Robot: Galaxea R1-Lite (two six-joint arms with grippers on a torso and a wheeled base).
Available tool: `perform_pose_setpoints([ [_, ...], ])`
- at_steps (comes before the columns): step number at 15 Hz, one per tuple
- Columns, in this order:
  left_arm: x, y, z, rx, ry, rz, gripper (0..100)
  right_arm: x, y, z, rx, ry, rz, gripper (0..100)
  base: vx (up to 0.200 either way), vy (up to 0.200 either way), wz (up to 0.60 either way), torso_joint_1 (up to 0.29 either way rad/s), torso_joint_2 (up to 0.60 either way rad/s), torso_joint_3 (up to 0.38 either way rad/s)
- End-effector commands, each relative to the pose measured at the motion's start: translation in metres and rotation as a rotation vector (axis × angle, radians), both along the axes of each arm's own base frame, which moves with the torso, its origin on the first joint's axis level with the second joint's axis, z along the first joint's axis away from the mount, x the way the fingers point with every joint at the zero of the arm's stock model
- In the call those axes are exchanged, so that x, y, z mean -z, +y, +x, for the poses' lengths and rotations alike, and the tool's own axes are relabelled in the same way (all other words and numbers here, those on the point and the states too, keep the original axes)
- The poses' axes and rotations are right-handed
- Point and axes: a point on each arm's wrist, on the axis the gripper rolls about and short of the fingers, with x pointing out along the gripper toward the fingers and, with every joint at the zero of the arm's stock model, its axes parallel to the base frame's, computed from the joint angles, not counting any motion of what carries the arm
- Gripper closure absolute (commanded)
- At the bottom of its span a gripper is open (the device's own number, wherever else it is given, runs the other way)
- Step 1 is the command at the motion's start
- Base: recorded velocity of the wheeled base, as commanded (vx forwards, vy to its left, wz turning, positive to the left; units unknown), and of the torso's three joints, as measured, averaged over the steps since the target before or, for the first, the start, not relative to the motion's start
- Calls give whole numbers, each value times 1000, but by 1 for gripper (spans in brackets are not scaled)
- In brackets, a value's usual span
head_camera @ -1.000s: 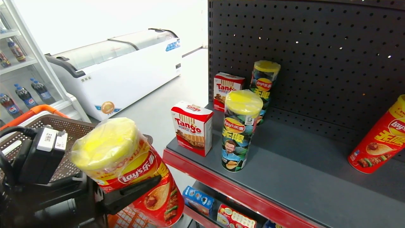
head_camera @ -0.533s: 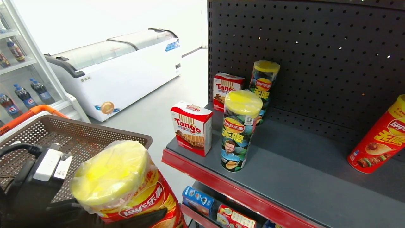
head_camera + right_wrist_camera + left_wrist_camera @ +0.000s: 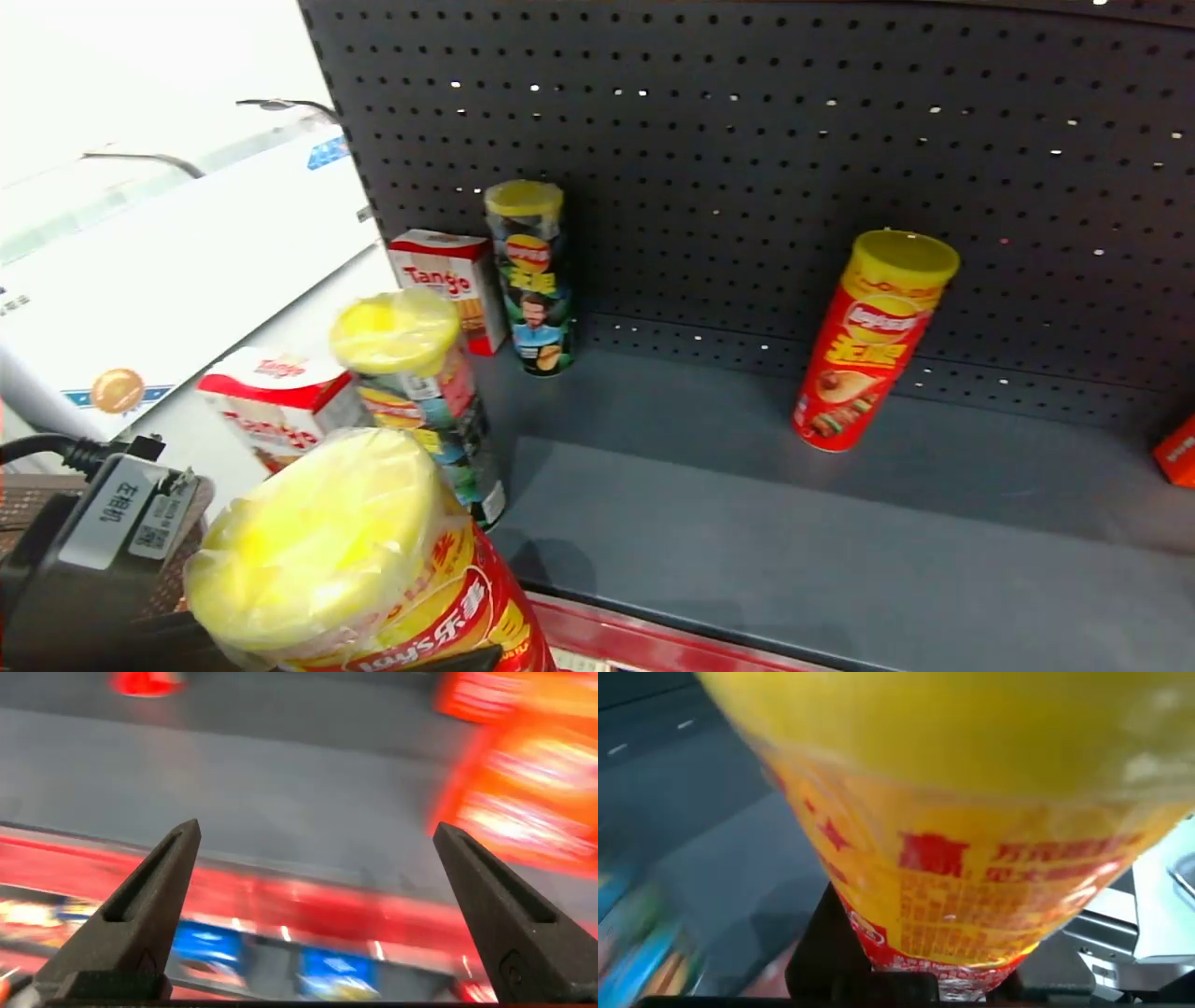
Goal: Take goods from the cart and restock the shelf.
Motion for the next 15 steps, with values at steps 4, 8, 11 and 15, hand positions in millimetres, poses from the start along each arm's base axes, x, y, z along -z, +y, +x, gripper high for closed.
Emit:
perform_pose_setpoints([
  [4,0,1,1,-10,1,0,100,0,0,0,-2,1,0,0,0,0,-450,2,2,1],
  [8,0,1,2,-16,1,-1,100,0,0,0,-4,1,0,0,0,0,0,0,0,0],
  [11,1,2,1,-16,1,0,100,0,0,0,-4,1,-2,0,0,0,0,0,0,0],
  [15,2,2,1,-15,-2,4,100,0,1,1,-42,11,-11,0,0,0,0,0,0,0],
])
